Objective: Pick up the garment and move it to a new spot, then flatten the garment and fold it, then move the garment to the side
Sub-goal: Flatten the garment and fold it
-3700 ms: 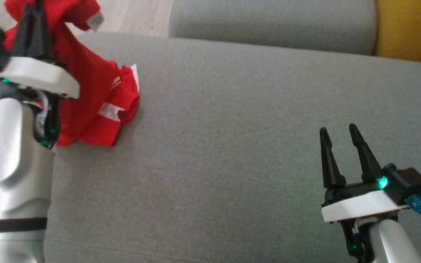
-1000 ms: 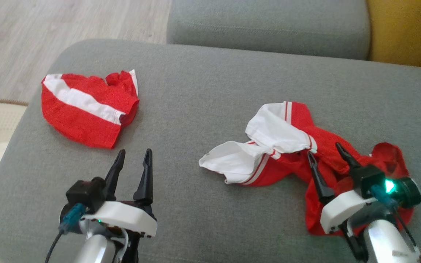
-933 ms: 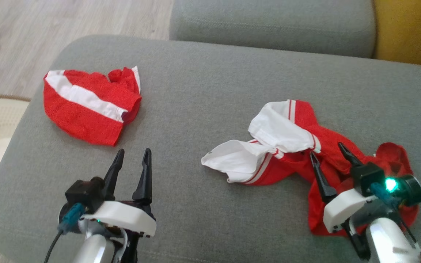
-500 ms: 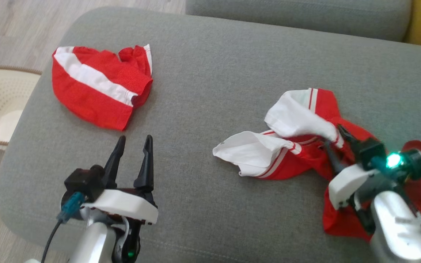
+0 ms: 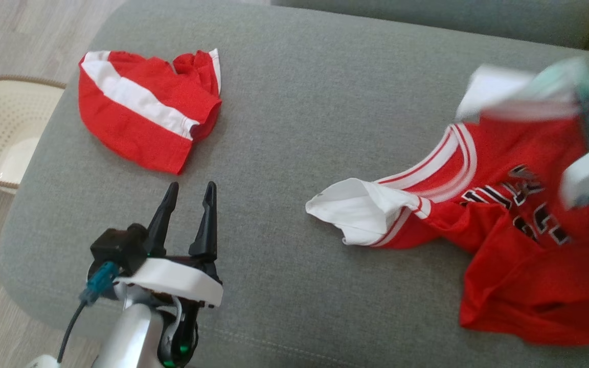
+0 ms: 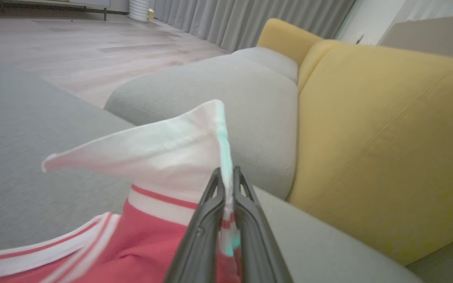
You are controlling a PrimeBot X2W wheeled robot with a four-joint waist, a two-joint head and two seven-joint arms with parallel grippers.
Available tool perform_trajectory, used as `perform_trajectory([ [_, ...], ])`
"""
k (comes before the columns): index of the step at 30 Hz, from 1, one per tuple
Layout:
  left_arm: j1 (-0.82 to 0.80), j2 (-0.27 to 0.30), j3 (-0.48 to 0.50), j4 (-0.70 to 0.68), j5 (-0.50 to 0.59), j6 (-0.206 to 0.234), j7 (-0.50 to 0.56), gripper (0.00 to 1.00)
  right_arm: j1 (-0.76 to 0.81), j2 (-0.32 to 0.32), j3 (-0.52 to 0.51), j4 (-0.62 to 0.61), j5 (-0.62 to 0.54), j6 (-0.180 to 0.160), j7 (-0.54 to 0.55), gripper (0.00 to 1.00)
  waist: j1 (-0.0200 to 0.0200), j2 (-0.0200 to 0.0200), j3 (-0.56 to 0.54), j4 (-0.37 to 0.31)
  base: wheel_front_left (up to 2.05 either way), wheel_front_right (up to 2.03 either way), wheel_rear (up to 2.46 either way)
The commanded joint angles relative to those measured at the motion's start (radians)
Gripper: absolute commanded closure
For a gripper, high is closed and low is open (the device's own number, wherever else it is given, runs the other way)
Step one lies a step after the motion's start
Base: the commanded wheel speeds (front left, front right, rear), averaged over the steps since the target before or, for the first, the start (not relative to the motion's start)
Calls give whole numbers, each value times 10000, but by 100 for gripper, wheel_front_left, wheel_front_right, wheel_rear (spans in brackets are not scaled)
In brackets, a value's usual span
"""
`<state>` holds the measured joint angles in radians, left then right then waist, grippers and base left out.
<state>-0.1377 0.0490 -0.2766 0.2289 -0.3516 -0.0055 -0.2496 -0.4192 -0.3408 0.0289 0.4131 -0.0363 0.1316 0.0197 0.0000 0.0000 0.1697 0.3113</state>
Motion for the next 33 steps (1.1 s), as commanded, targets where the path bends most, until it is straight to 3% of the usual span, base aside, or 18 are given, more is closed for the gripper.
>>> perform_trajectory([
  [1, -487, 18, 313, -312, 45, -54, -122, 0, -906, -706, 28, -232, 46, -9, 104, 100, 0, 0, 115, 88, 0, 0, 0],
  [8, -510, 15, -61, -250, -164, -7, -122, 0, -2579, -2154, 278, 902, 49, -9, 185, 100, 0, 0, 255, 321, 0, 0, 0],
  [13, -503, 14, -136, -244, -159, 11, -122, 0, -3502, -2265, 196, 1658, 126, -9, -57, 100, 0, 0, 316, 378, 0, 0, 0],
  [14, -515, 14, -139, -251, -153, 13, -122, 0, -3670, -2250, 266, 1851, 144, -9, -117, 61, 0, 0, 341, 379, 0, 0, 0],
  [15, -527, 14, -144, -256, -148, 21, -122, 0, -3803, -2232, 313, 2097, 150, -9, -75, 0, 0, 0, 362, 373, 0, 0, 0],
  [19, -593, 13, -137, -322, -211, 115, -122, 0, -4131, -2041, 551, 2859, 182, -9, -246, 0, 0, 0, 438, 227, 0, 0, 0],
  [24, -591, 13, 6, -333, -201, 158, -122, 0, -3509, -1092, 661, 3231, 488, -9, -892, 0, 0, 0, -4, -361, 0, 0, 0],
  [33, -236, 13, 410, -533, -217, 241, -122, 0, -1424, 631, 366, 1833, 1142, -9, -1545, 0, 0, 0, -1339, -1666, 0, 0, 0],
])
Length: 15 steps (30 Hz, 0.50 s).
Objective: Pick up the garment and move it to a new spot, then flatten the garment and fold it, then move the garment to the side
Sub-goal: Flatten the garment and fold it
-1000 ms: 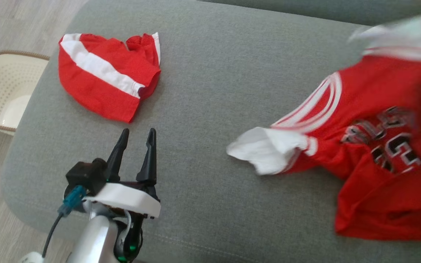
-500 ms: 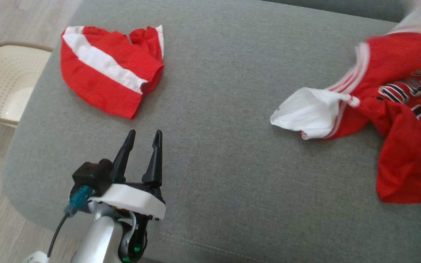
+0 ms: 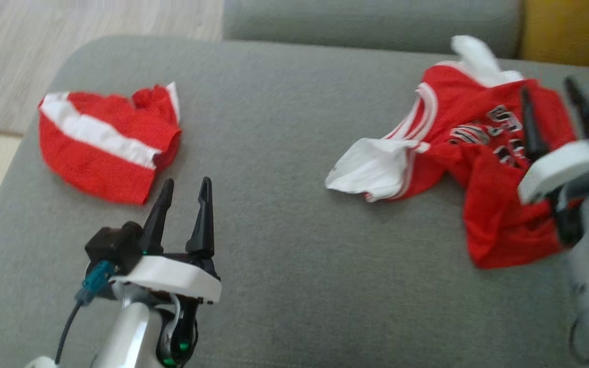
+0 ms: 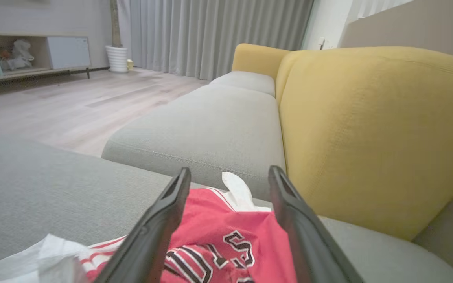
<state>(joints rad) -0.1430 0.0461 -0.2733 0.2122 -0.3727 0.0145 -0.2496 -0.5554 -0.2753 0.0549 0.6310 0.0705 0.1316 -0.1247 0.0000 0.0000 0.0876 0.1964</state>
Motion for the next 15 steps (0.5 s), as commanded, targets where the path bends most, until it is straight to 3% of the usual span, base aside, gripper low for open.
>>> perform_trajectory([
  [1, -120, 42, 400, -380, -36, 58, -122, 0, 250, 144, 85, -602, 146, -9, -91, 0, 0, 0, -666, -649, 0, 0, 0],
  [10, 356, 41, 360, -513, -373, 261, -122, 0, 3516, 1560, -475, -3453, 283, -9, 285, 0, 0, 0, -1265, -1557, 0, 0, 0],
  [15, 496, 41, 235, -495, -440, 335, -122, 0, 4931, 2040, -619, -4551, 310, -9, 512, 0, 0, 0, -1254, -1856, 0, 0, 0],
])
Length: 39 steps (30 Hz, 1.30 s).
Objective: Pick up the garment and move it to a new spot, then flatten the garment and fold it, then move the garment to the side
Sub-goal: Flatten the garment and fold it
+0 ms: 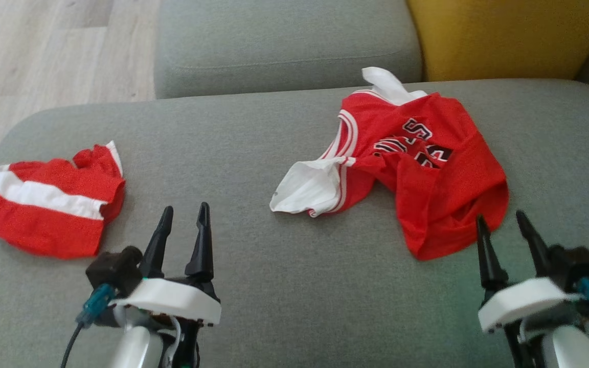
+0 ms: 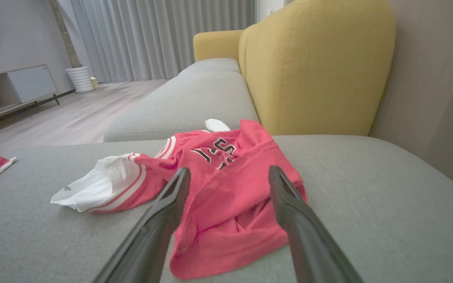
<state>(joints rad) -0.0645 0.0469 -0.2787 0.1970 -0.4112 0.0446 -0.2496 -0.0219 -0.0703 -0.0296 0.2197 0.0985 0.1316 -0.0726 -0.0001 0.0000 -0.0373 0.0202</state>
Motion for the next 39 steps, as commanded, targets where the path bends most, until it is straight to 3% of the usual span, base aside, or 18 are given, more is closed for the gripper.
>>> perform_trajectory([
  [1, -267, 34, 263, -328, -69, 36, -122, 0, -236, 37, 250, -572, 25, -9, 25, 0, 1, 0, 12, -138, 0, 0, 0],
  [11, -361, 34, 17, -203, -75, -8, -122, 0, 36, 162, 712, -794, -163, -9, 466, 0, 1, 0, 279, -116, 0, 0, 0],
  [26, -859, 34, -238, 25, -10, -30, -122, 0, -1524, 197, 776, 2117, 604, -9, 1072, 0, 1, 0, 1158, 649, 0, 0, 0],
  [35, -1104, 34, -169, 92, 30, -101, -122, 0, -2298, 199, 1114, 3321, 1312, -9, 824, 0, 1, 0, 1460, 809, 0, 0, 0],
  [36, -1118, 34, -157, 94, 32, -100, -122, 0, -2350, 199, 1161, 3399, 1347, -9, 779, 6, 1, 0, 1472, 808, 0, 0, 0],
  [37, -1127, 34, -138, 101, 32, -95, -122, 0, -2398, 199, 1207, 3472, 1379, -9, 735, 46, 1, 0, 1481, 798, 0, 0, 0],
  [38, -1127, 34, -113, 129, 39, -79, -122, 0, -2449, 199, 1263, 3537, 1416, -9, 697, 100, 1, 0, 1489, 772, 0, 0, 0],
  [39, -1123, 34, -95, 191, 54, -59, -122, 0, -2501, 199, 1322, 3588, 1441, -9, 651, 100, 1, 0, 1494, 738, 0, 0, 0],
])
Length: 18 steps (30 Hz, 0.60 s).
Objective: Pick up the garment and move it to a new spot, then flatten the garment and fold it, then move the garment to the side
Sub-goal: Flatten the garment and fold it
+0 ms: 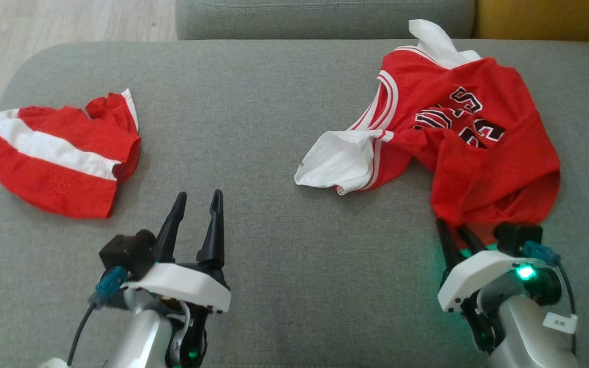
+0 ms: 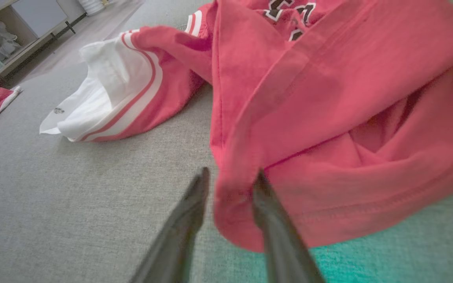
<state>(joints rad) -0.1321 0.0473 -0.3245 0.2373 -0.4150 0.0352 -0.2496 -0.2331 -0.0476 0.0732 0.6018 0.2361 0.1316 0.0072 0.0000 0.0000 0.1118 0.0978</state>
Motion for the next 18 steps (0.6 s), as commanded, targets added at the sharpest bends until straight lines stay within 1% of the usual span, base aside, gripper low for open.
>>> perform_trajectory([
  [1, -444, 30, 376, -128, 121, 56, -122, 0, -437, -27, 354, -197, 66, -9, -203, 100, 0, 0, 0, -81, 0, 0, 0],
  [5, -468, 30, 454, 97, 154, 134, -122, 0, -542, -27, 484, -204, -40, -9, -413, 100, 0, 0, -28, -352, 0, 0, 0],
  [9, -553, 30, 422, 289, 127, 110, -122, 0, -364, -157, 566, -542, -293, -9, -397, 100, 0, 0, -42, -742, 0, 0, 0],
  [13, -841, 30, 138, 767, -43, -46, -122, 0, -113, -452, 718, -1082, -424, -9, -163, 100, 0, 0, 27, -1186, 0, 0, 0],
  [14, -841, 30, 138, 767, -43, -46, -122, 0, -113, -452, 718, -1082, -424, -9, -163, 100, 0, 0, 27, -1186, 0, 0, 0],
  [18, -1487, 30, -426, 1594, -289, -332, -68, 0, 7, -623, 629, -1624, -501, -9, 78, 100, 0, 0, 146, -1546, 0, 0, 0],
])
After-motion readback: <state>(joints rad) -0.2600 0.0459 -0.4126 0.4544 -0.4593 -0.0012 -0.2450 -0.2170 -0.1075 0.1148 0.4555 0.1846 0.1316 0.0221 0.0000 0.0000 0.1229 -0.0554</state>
